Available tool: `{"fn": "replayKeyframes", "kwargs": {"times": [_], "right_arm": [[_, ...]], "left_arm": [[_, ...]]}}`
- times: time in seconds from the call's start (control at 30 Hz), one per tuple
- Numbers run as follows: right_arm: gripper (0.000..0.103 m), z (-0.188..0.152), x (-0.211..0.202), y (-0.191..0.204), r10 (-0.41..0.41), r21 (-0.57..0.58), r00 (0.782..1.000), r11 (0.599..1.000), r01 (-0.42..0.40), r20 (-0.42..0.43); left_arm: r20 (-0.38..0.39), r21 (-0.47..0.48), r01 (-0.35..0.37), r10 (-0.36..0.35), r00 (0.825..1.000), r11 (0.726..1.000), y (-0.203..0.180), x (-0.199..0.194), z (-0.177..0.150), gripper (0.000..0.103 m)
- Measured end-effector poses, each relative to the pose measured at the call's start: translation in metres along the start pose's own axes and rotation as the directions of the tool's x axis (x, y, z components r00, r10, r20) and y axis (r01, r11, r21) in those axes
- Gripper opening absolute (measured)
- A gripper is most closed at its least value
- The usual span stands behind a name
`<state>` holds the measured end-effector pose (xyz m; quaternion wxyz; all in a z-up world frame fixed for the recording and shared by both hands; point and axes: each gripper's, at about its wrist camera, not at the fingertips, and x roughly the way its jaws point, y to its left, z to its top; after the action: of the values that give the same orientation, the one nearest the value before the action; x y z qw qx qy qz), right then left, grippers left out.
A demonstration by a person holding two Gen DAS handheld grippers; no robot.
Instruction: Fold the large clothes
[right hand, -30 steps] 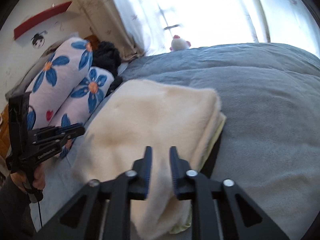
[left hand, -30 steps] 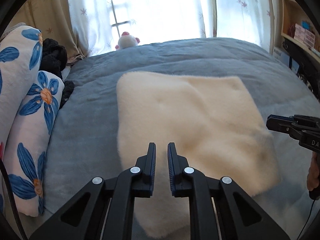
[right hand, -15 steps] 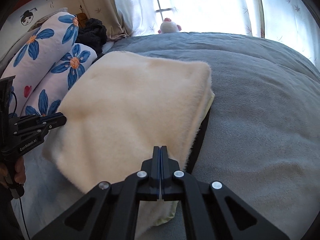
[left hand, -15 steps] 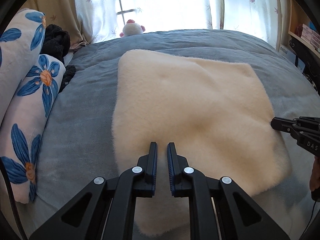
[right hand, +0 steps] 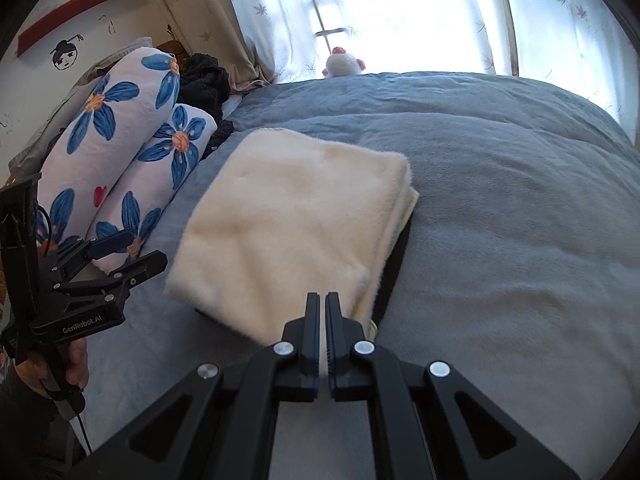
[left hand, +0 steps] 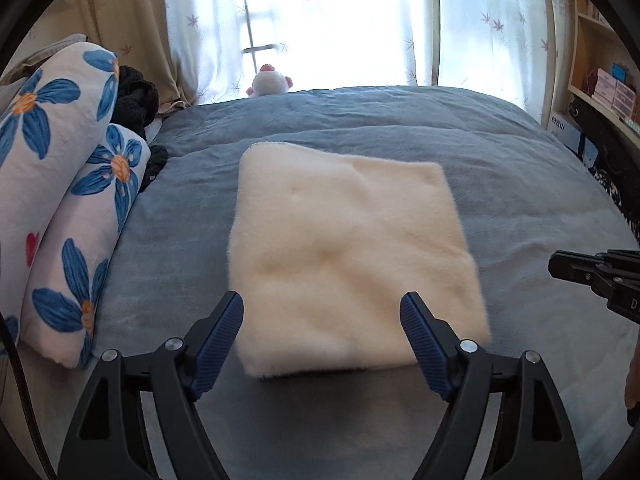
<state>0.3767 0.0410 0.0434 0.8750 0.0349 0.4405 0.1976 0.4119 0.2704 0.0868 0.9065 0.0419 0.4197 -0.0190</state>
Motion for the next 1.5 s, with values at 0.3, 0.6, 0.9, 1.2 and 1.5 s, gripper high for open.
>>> {"fn": "replayKeyframes", "kwargs": {"times": [0.3,0.6,0.9,1.2,1.5], "right_arm": [[0.003,-0.04,-0.107,0.007,-0.043,0.008,0.999,0.999,0.043,-0.01],[0.037,-0.11,-0.186,0.006,-0.03,0.02,1.0,0.999,0.031,-0.008],[0.039,-0.173,-0.232,0.001,-0.016,0.016,1.0,1.0,0.016,-0.025],[0.039,-0.242,-0.249,-0.004,-0.115,0.065,0.992,0.992,0.112,0.041],[0.066,-0.286,-0.244,-0.009,-0.178,0.151,0.981,0.975,0.165,0.08]], "left_arm": [[-0.015,-0.082,0.057,-0.059,0.998,0.995,-0.038,-0.094,-0.026,0.081],[0.041,-0.065,0.091,-0.089,0.995,0.994,-0.09,-0.186,-0.089,0.089],[0.06,-0.052,0.12,-0.117,0.991,0.991,-0.148,-0.231,-0.154,0.09],[0.128,-0.01,0.05,-0.049,0.991,0.999,-0.201,-0.259,-0.213,0.092],[0.063,-0.084,0.041,-0.036,0.997,0.996,-0.217,-0.245,-0.253,0.102]]}}
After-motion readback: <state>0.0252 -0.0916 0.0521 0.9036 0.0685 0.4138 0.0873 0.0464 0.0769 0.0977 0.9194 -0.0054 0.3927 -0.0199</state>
